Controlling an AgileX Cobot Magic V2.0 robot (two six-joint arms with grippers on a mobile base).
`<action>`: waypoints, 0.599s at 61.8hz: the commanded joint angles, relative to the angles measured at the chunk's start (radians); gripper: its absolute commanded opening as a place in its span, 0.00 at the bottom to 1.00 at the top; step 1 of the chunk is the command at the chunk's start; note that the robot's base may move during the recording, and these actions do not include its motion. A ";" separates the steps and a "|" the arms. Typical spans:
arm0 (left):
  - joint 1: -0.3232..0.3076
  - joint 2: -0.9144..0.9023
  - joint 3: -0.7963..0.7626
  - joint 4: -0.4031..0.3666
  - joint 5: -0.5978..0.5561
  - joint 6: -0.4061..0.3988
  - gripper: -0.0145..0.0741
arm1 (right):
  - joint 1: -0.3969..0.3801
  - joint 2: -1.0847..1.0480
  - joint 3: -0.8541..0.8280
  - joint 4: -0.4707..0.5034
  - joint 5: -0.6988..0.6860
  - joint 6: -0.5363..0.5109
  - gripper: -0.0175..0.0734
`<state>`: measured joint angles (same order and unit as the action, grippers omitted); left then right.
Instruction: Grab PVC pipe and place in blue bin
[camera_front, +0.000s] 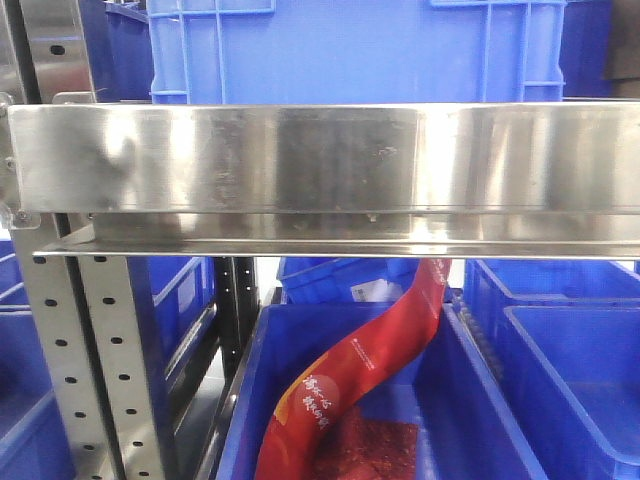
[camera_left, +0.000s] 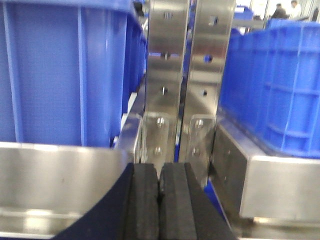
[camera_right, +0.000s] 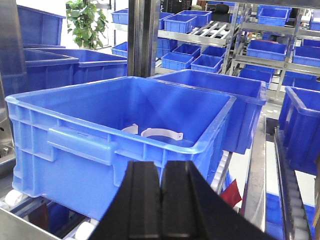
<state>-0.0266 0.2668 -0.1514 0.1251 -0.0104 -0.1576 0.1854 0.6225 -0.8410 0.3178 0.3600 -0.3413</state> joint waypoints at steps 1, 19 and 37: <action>0.005 -0.005 0.000 -0.007 -0.008 0.002 0.04 | -0.004 -0.006 0.002 -0.009 -0.016 0.000 0.01; 0.005 -0.005 -0.002 -0.009 -0.028 0.002 0.04 | -0.004 -0.006 0.002 -0.009 -0.016 0.000 0.01; 0.005 -0.005 0.084 -0.040 -0.140 0.108 0.04 | -0.004 -0.006 0.002 -0.009 -0.016 0.000 0.01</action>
<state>-0.0266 0.2668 -0.0959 0.0905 -0.0810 -0.1148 0.1854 0.6225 -0.8410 0.3178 0.3600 -0.3413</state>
